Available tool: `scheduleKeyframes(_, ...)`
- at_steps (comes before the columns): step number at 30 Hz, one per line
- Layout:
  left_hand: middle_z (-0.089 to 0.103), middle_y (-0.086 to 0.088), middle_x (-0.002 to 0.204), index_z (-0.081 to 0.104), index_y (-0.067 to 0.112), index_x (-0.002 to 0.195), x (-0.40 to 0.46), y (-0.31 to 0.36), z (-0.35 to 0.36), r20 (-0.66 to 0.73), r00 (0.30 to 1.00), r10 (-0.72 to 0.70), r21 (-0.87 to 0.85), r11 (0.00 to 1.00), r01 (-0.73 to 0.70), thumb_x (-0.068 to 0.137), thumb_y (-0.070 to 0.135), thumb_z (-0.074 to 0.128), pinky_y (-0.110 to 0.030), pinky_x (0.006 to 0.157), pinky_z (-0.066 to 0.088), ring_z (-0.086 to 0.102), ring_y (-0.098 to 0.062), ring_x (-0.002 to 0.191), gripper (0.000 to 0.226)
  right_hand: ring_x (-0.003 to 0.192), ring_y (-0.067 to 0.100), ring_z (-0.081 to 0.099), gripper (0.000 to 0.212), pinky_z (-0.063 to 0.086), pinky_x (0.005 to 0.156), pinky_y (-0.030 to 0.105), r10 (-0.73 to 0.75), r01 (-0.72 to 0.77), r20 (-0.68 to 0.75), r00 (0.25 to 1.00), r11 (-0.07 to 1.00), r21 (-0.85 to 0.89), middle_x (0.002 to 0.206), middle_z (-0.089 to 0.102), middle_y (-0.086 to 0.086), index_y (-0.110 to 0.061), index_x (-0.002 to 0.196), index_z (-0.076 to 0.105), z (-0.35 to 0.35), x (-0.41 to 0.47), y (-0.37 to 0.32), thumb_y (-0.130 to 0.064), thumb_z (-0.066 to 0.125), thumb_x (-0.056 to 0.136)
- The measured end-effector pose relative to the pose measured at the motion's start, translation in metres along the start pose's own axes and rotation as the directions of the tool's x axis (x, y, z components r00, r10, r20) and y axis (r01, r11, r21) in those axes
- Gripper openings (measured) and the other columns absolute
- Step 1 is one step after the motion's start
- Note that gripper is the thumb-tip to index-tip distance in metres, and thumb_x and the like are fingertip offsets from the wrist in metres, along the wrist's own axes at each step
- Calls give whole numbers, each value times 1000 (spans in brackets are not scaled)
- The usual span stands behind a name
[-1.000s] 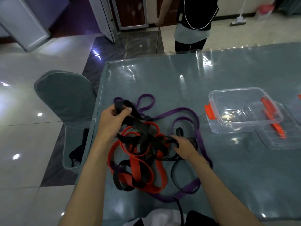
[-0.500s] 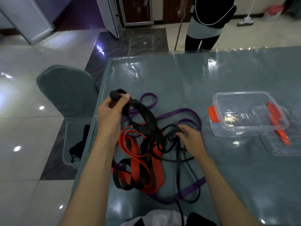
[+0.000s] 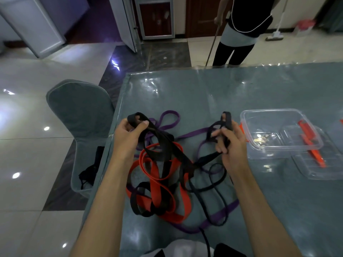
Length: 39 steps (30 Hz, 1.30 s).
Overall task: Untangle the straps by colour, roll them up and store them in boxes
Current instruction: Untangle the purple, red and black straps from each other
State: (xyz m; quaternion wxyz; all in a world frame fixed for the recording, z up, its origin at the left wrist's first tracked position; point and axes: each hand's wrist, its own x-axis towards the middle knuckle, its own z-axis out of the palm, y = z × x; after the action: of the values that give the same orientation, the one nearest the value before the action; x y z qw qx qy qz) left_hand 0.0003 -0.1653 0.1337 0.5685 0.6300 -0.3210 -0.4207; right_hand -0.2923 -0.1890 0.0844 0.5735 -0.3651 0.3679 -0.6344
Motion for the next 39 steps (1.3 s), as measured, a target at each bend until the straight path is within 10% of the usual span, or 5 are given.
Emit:
scheduleKeyframes(14,75,6,108,69,15,115,-14,-12,6,44,993,107,101,989,-111,93,18,82,-24,93,57,71,-1,100,26,77,28,70,9,62,70,21,359,-387,-156,920,767,-512,89,74,23,5,109,67,-35,-12,37,6,63,100)
scheduleKeyframes(21,72,9,116,66,20,119,-15,-13,13,122,981,148,158,973,-166,95,22,79,2,71,47,66,17,94,28,130,41,58,57,48,108,43,343,-354,-328,880,15,-935,138,60,26,2,142,56,-60,-19,63,-25,75,96)
scheduleKeyframes(25,73,3,116,66,15,121,-12,-9,27,120,980,158,108,979,-171,94,21,81,-10,74,55,70,10,96,32,93,38,72,10,57,84,43,89,-117,-101,991,193,-974,96,75,22,3,95,74,-44,-14,65,-6,73,92)
scheduleKeyframes(28,74,0,121,67,15,120,-6,-5,36,128,983,128,53,989,-136,93,23,81,-32,97,60,73,-5,106,32,76,33,73,34,53,67,36,298,-69,-18,954,161,-984,74,72,18,3,76,70,-27,-15,84,-23,73,96)
scheduleKeyframes(39,71,5,132,62,28,131,28,-17,49,189,980,58,8,998,-60,86,36,83,-48,112,52,67,-13,126,50,116,17,67,33,53,99,31,490,-367,-115,864,457,-810,119,72,-2,-15,127,65,-42,-38,149,-35,71,102)
